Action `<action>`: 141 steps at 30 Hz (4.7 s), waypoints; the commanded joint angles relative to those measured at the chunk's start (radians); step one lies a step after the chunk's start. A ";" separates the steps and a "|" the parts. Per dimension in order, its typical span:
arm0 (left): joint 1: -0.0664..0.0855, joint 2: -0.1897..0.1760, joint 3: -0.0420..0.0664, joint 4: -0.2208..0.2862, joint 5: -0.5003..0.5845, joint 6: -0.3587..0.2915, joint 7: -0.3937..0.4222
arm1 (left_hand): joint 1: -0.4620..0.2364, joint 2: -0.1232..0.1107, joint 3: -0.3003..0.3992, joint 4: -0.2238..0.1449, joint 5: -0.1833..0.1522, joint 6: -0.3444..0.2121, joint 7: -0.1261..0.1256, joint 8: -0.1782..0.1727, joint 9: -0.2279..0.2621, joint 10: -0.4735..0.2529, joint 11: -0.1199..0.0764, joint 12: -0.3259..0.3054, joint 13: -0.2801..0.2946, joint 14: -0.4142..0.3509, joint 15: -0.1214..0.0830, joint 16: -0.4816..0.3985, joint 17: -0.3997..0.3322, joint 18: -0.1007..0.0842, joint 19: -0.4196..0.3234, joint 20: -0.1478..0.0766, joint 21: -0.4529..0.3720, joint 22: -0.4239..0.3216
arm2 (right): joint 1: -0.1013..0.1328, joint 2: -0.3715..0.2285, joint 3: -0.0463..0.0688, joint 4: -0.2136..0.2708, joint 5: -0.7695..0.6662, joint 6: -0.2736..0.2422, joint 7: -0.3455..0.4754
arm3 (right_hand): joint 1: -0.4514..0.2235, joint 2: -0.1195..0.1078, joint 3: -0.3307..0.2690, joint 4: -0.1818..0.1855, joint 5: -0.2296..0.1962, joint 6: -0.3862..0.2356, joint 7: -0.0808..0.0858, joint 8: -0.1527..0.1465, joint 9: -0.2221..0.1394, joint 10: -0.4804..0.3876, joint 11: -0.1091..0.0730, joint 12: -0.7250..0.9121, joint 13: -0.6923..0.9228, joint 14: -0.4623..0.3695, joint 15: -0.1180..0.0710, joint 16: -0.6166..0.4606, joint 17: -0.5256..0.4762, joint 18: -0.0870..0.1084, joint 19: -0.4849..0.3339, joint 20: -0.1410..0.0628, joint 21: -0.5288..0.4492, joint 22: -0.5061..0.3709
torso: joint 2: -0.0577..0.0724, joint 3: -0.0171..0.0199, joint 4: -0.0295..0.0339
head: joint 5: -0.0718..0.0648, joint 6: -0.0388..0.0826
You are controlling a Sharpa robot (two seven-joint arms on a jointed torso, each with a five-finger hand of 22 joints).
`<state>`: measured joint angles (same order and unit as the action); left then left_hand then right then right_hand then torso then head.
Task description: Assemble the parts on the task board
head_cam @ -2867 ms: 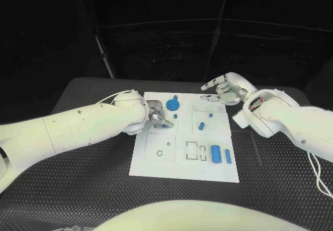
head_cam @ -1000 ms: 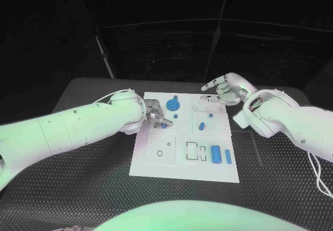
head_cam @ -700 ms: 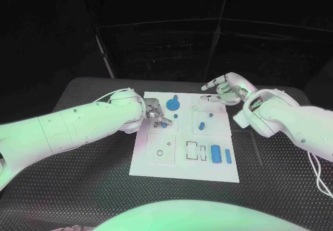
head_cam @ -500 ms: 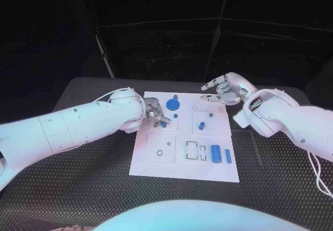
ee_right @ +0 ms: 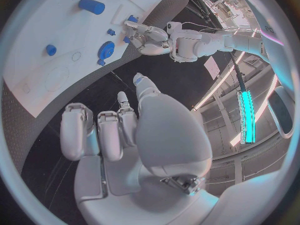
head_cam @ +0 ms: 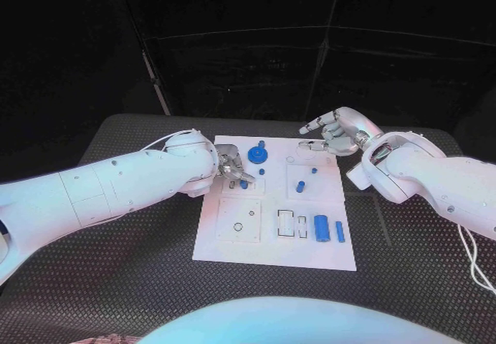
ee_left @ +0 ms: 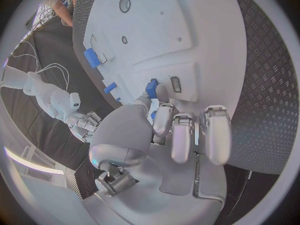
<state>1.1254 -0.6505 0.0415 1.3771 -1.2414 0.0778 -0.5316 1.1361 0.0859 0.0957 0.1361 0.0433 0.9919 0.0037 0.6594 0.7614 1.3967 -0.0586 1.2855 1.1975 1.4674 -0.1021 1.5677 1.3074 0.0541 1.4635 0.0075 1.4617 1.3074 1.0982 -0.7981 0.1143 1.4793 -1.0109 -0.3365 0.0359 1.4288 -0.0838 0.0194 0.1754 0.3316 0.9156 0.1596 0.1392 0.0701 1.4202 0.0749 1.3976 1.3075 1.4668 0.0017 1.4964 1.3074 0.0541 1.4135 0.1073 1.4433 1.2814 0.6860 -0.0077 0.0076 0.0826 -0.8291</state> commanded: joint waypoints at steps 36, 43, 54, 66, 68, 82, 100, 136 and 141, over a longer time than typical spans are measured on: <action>-0.004 -0.002 0.040 0.004 0.020 -0.012 0.001 | -0.113 -0.051 -0.199 0.104 0.003 0.010 -0.001 -0.004 0.007 0.004 -0.002 -0.003 0.003 0.103 -0.007 0.003 0.263 -0.016 0.016 -0.004 -0.003 0.114 | 0.001 0.008 0.001 -0.011 -0.002 0.010 0.007 | -0.010 0.005 -0.003 -0.007 -0.004 0.006 0.000 0.005 -0.001 -0.001 -0.003 -0.003 0.045 0.060 -0.006 -0.004 0.054 0.008 -0.006 -0.003 -0.006 -0.003 | 0.000 -0.0021 0.0008 | -0.001 -0.001; -0.005 -0.020 0.090 0.022 0.041 0.018 -0.002 | -0.112 -0.048 -0.224 0.118 0.004 -0.007 0.005 -0.014 0.005 -0.017 0.002 -0.031 -0.029 0.103 -0.004 0.003 0.263 -0.008 -0.003 -0.002 -0.027 0.084 | 0.001 0.011 0.001 -0.017 -0.002 0.011 0.008 | -0.010 0.005 -0.003 -0.007 -0.004 0.006 0.000 0.005 -0.001 -0.001 -0.003 -0.003 0.045 0.060 -0.006 -0.004 0.054 0.008 -0.006 -0.003 -0.006 -0.003 | -0.001 -0.0003 0.0004 | 0.000 0.002; 0.055 -0.022 0.146 -0.078 0.047 0.138 0.000 | -0.002 -0.007 -0.231 0.077 0.005 -0.116 0.074 -0.172 -0.099 -0.101 0.062 -0.120 -0.129 0.103 0.043 0.003 0.263 0.015 -0.068 0.036 -0.116 -0.016 | 0.001 0.013 0.001 -0.025 -0.002 0.013 0.007 | -0.011 0.006 -0.003 -0.008 -0.005 0.006 0.000 0.005 -0.001 0.000 -0.003 -0.002 0.046 0.060 -0.006 -0.004 0.054 0.008 -0.006 -0.003 -0.006 -0.004 | 0.000 -0.0004 0.0008 | -0.001 0.017; 0.114 0.076 0.125 -0.279 0.000 0.165 0.015 | -0.028 -0.038 -0.292 0.097 0.004 -0.083 0.077 -0.210 -0.148 -0.095 0.066 -0.106 -0.119 0.103 0.049 0.003 0.263 0.014 -0.057 0.049 -0.109 -0.003 | 0.001 0.019 0.001 -0.029 -0.002 0.016 0.007 | -0.012 0.007 -0.003 -0.008 -0.005 0.006 0.000 0.005 -0.001 0.000 -0.003 -0.002 0.046 0.060 -0.006 -0.004 0.054 0.008 -0.006 -0.003 -0.006 -0.004 | 0.003 -0.0001 -0.0003 | 0.004 0.032; 0.120 0.090 0.116 -0.304 -0.010 0.179 0.015 | -0.027 -0.036 -0.294 0.098 0.004 -0.079 0.077 -0.211 -0.150 -0.094 0.066 -0.105 -0.118 0.103 0.048 0.003 0.263 0.013 -0.054 0.049 -0.105 0.001 | 0.001 0.020 0.001 -0.030 -0.002 0.016 0.007 | -0.012 0.007 -0.003 -0.008 -0.005 0.006 0.000 0.005 -0.001 0.000 -0.003 -0.002 0.046 0.060 -0.006 -0.004 0.054 0.008 -0.006 -0.003 -0.006 -0.004 | 0.004 -0.0006 -0.0002 | 0.006 0.032; 0.125 0.152 0.074 -0.394 -0.024 0.230 0.013 | -0.029 -0.033 -0.308 0.106 0.005 -0.060 0.073 -0.212 -0.159 -0.089 0.063 -0.099 -0.113 0.103 0.046 0.003 0.263 0.012 -0.049 0.048 -0.102 0.007 | 0.001 0.025 0.001 -0.035 -0.002 0.018 0.008 | -0.014 0.009 -0.003 -0.007 -0.003 0.006 0.000 0.005 -0.001 -0.001 -0.003 -0.003 0.045 0.060 -0.006 -0.004 0.053 0.009 -0.006 -0.003 -0.007 -0.005 | 0.001 -0.0008 -0.0020 | 0.008 0.027; 0.118 0.163 0.064 -0.403 -0.015 0.314 0.010 | -0.020 -0.021 -0.313 0.107 0.005 -0.045 0.069 -0.210 -0.161 -0.085 0.060 -0.094 -0.109 0.103 0.045 0.003 0.263 0.010 -0.045 0.047 -0.097 0.014 | 0.001 0.028 0.001 -0.037 -0.002 0.020 0.009 | -0.016 0.010 -0.003 -0.007 -0.001 0.006 0.000 0.005 -0.001 -0.001 -0.003 -0.003 0.045 0.060 -0.006 -0.005 0.053 0.009 -0.007 -0.003 -0.007 -0.006 | 0.001 -0.0011 -0.0006 | 0.012 0.025; 0.109 0.180 0.049 -0.415 0.033 0.322 0.011 | 0.140 0.079 -0.221 0.011 0.005 -0.029 0.058 -0.217 -0.168 -0.081 0.049 -0.092 -0.110 0.103 0.037 0.003 0.263 0.009 -0.041 0.040 -0.097 0.021 | 0.001 0.037 0.001 -0.049 -0.002 0.025 0.009 | -0.017 0.011 -0.003 -0.008 0.002 0.005 0.000 0.006 -0.001 0.000 -0.003 -0.002 0.046 0.060 -0.006 -0.005 0.054 0.009 -0.007 -0.004 -0.008 -0.006 | 0.002 -0.0007 -0.0009 | 0.012 0.020; 0.108 0.182 0.049 -0.414 0.064 0.341 0.013 | 0.199 0.099 -0.174 -0.035 0.005 -0.031 0.053 -0.222 -0.171 -0.083 0.044 -0.096 -0.113 0.103 0.033 0.003 0.263 0.009 -0.041 0.036 -0.096 0.023 | 0.001 0.039 0.001 -0.050 -0.002 0.026 0.009 | -0.017 0.011 -0.003 -0.008 0.002 0.005 0.000 0.006 -0.001 0.000 -0.003 -0.002 0.046 0.060 -0.006 -0.005 0.054 0.009 -0.007 -0.004 -0.008 -0.006 | 0.001 -0.0007 -0.0009 | 0.013 0.016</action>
<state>1.2328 -0.4703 0.0908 0.9627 -1.2166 0.3955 -0.5252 1.3217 0.1779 -0.0822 0.1099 0.0432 0.9618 0.0628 0.4399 0.5882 1.3150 -0.0092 1.1895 1.0863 1.4650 -0.0642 1.5677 1.3073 0.0541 1.4176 0.0462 1.3623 1.3076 1.0976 -0.7607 0.1142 1.4282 -1.0111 -0.3175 0.0375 1.4209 -0.0759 0.0167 0.1727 0.3316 0.9155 0.1596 0.1391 0.0703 1.4203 0.0750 1.3976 1.3075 1.4668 0.0017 1.4964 1.3073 0.0541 1.4111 0.1048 1.4398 1.2767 0.6873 -0.0083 0.0069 0.0954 -0.8121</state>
